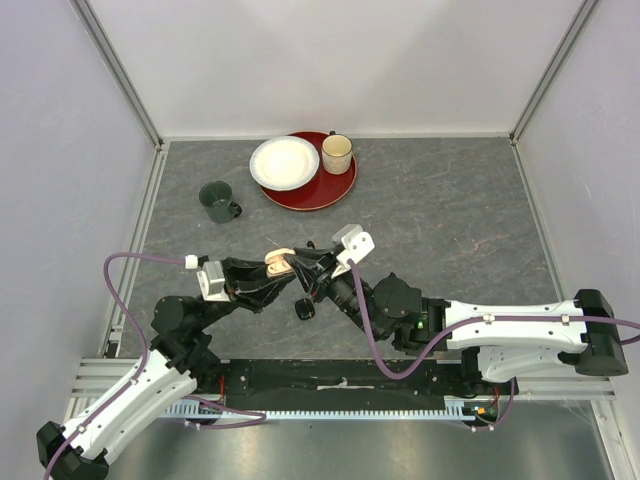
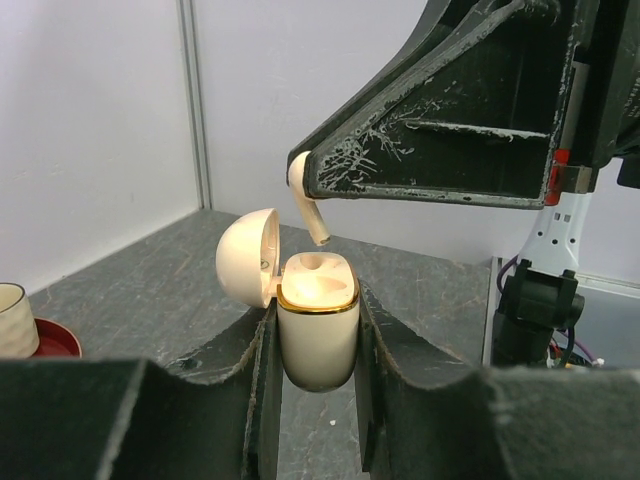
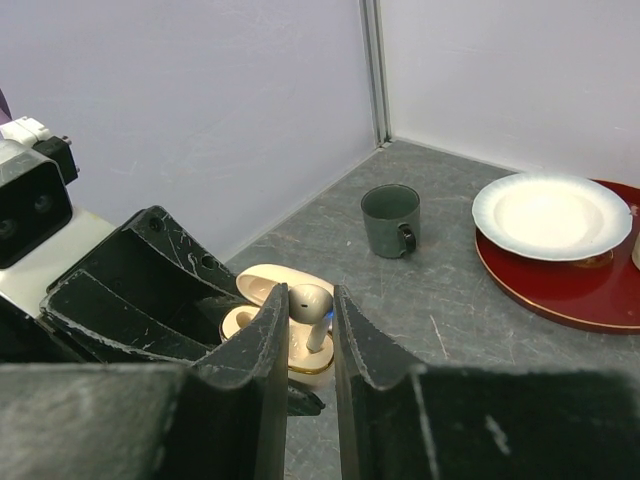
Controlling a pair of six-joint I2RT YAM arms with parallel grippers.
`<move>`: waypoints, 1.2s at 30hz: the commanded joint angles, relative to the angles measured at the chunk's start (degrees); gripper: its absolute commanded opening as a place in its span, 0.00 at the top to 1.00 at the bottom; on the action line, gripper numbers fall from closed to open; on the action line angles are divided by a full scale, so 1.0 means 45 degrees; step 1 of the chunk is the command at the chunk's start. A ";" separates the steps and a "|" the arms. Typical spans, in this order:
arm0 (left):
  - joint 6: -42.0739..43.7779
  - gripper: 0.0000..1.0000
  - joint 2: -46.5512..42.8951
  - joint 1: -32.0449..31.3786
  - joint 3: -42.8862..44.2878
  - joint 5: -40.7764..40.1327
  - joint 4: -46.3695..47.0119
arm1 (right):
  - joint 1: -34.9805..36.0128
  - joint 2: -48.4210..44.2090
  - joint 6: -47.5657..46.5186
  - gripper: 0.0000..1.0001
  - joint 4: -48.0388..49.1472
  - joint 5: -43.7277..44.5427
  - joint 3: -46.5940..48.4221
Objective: Insert the wireless bluetooth earbuds into the charging case
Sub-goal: Place the earbud in the charging case.
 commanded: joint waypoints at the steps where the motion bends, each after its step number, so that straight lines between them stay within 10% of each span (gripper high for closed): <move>1: -0.0403 0.98 -0.0006 -0.0028 0.0273 0.0383 0.0800 | 0.0085 0.0006 0.0062 1.00 0.0576 0.0150 0.0145; 36: -0.0481 0.98 -0.0318 -0.0009 0.0176 -0.0124 0.1073 | 0.0105 0.0338 -0.0210 1.00 -0.0479 0.0032 0.0223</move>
